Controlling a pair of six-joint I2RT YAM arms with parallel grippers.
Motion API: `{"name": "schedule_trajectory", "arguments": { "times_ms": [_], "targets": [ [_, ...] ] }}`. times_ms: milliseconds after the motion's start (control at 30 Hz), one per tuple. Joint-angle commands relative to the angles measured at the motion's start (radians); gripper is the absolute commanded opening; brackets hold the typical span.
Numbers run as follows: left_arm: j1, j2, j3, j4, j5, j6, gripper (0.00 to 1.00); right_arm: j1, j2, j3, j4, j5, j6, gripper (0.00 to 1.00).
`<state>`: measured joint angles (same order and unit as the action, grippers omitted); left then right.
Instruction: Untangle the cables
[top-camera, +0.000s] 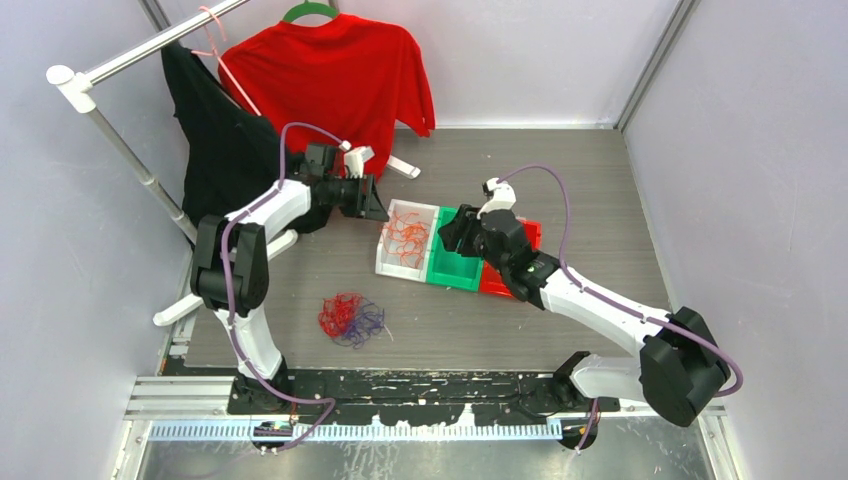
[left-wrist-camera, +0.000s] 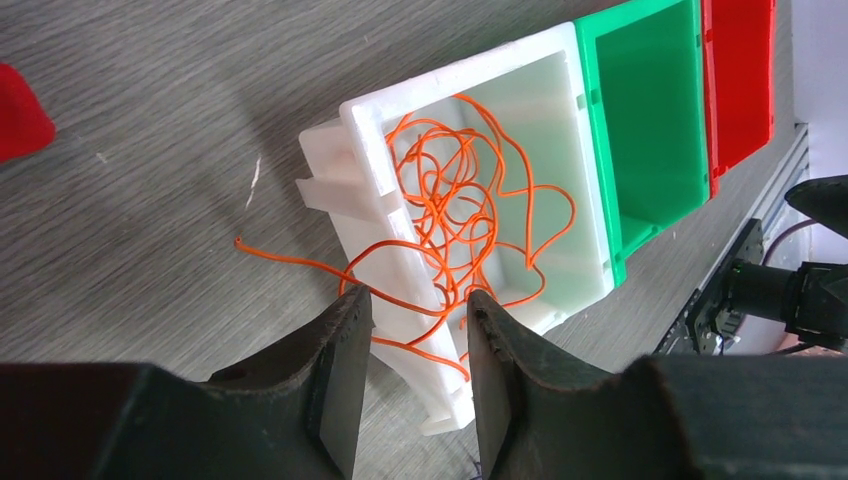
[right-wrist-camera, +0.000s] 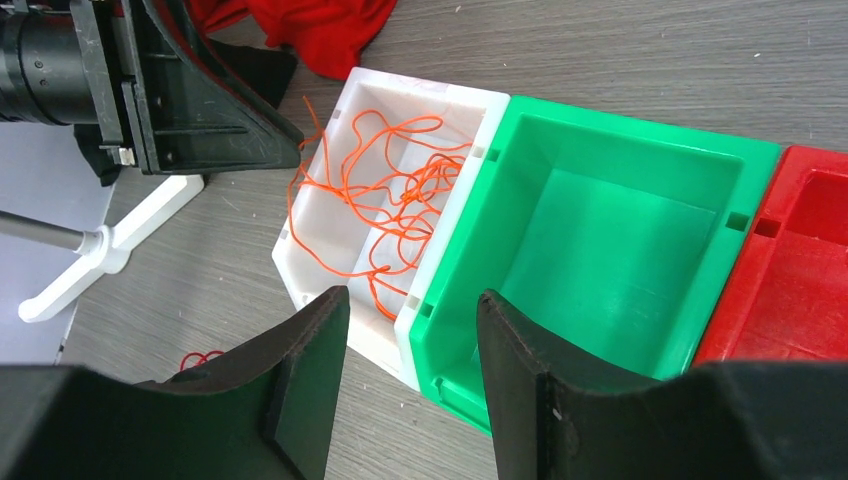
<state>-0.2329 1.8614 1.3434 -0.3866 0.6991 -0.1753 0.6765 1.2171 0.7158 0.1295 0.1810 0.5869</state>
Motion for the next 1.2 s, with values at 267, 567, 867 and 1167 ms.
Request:
{"name": "schedule_trajectory", "arguments": {
  "times_ms": [267, 567, 867, 1167],
  "targets": [
    [0.059, -0.075, -0.004, -0.062, -0.012, 0.064, 0.41, -0.002, -0.030, -0.006, 0.059, -0.003, 0.010, 0.55],
    [0.060, 0.010, -0.026, 0.007, 0.080, -0.071, 0.50, -0.002, -0.035, -0.006, 0.058, -0.003, 0.012, 0.54],
    [0.058, 0.064, -0.037, 0.142, 0.122, -0.192, 0.44, -0.002, -0.046, -0.010, 0.045, 0.002, 0.009, 0.53],
    [0.053, 0.028, -0.067, 0.212, 0.089, -0.210, 0.26, -0.002, -0.045, -0.013, 0.048, -0.002, 0.013, 0.51]
  ]
}}
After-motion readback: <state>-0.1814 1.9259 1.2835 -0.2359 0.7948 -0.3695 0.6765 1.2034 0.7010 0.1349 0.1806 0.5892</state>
